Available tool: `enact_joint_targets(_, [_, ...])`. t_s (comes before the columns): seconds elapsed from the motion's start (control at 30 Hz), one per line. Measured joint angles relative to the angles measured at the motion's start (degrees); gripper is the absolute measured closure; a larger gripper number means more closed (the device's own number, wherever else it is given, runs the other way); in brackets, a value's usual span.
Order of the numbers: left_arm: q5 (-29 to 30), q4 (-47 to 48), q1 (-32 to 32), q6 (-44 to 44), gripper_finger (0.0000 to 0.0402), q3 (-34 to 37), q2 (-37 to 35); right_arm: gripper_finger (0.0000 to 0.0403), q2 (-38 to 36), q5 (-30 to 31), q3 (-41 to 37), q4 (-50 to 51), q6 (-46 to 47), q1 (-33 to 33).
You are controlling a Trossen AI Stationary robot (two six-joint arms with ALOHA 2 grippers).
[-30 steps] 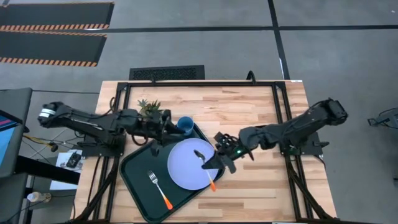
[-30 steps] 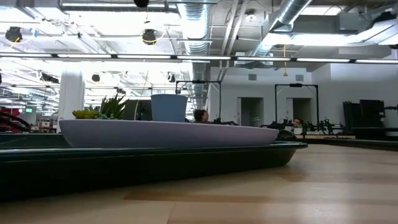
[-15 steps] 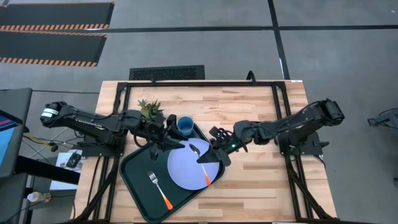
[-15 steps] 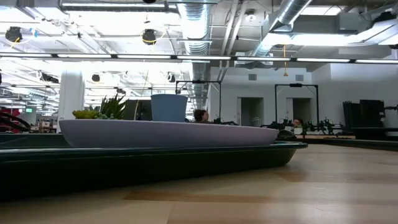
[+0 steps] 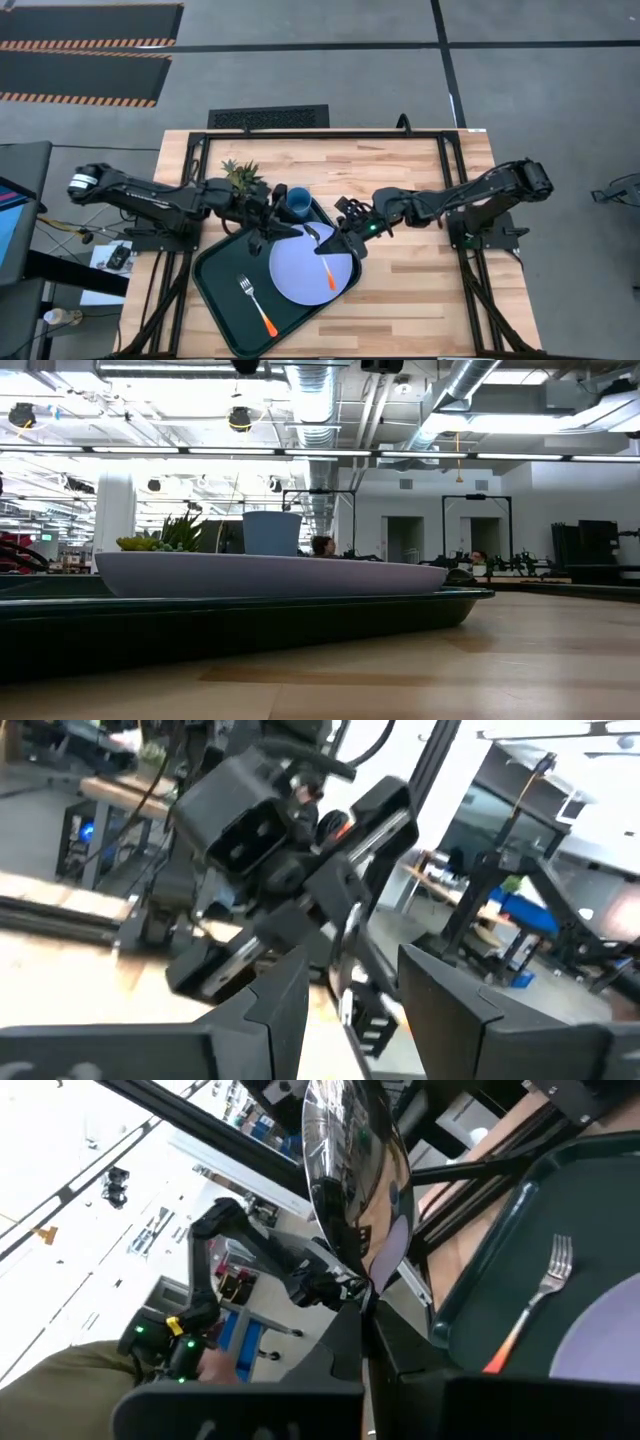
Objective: Pick and place plate/cup/fork/spoon on tray
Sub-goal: Put the orange spoon on the black serving tray to the left of the orange fork
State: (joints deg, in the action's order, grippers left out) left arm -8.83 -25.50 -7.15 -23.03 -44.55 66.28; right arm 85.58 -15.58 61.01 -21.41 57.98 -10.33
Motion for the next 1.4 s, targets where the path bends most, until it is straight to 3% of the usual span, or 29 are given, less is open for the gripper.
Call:
enact_joint_targets(0.4, [0.08, -3.02, 0.30, -0.19, 0.0267, 0.04, 1.22, 0.0394, 0.04, -0.83, 0.00, 1.03, 0.02, -0.02])
enact_joint_targets(1.4, [1.50, -0.83, 0.26, -0.11, 0.0395, 0.04, 1.22, 0.0394, 0.02, -2.03, 0.00, 0.96, 0.20, 0.00])
